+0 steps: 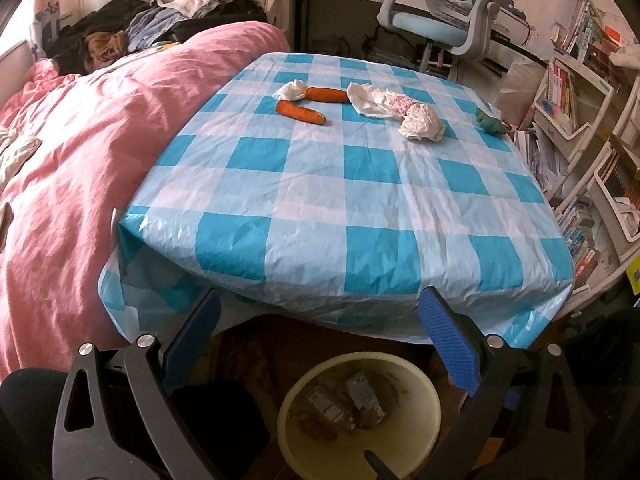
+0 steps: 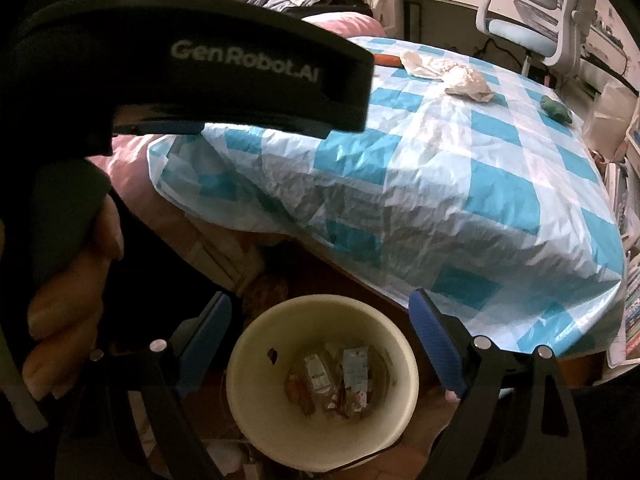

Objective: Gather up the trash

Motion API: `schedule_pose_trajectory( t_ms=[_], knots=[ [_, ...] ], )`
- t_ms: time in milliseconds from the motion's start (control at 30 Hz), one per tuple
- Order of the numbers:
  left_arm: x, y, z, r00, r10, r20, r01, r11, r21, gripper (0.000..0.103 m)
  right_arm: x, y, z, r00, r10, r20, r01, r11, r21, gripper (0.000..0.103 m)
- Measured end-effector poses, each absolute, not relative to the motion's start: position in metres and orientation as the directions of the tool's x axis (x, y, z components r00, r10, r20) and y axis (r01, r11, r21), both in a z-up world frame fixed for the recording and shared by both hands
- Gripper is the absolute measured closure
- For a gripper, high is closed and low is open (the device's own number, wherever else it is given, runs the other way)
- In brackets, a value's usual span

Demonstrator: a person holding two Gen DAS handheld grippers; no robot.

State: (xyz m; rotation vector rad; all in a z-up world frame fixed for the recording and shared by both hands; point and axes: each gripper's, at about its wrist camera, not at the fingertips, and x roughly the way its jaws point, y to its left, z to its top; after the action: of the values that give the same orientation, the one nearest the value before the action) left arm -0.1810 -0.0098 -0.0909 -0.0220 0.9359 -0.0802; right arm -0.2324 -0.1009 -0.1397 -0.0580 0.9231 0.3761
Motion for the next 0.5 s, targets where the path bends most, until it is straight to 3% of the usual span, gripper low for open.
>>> schedule_pose_trajectory(
  t_ms=[500],
  knots=[
    [-0.158,-0.01,-0.091,0.584,-0.074,-0.808,0.035,0.997,-0.066,0.008,-0.221,-0.103,-0.14,0.547,0.297,-0.782,-0.344,0.932,0.113,0.017]
  ],
)
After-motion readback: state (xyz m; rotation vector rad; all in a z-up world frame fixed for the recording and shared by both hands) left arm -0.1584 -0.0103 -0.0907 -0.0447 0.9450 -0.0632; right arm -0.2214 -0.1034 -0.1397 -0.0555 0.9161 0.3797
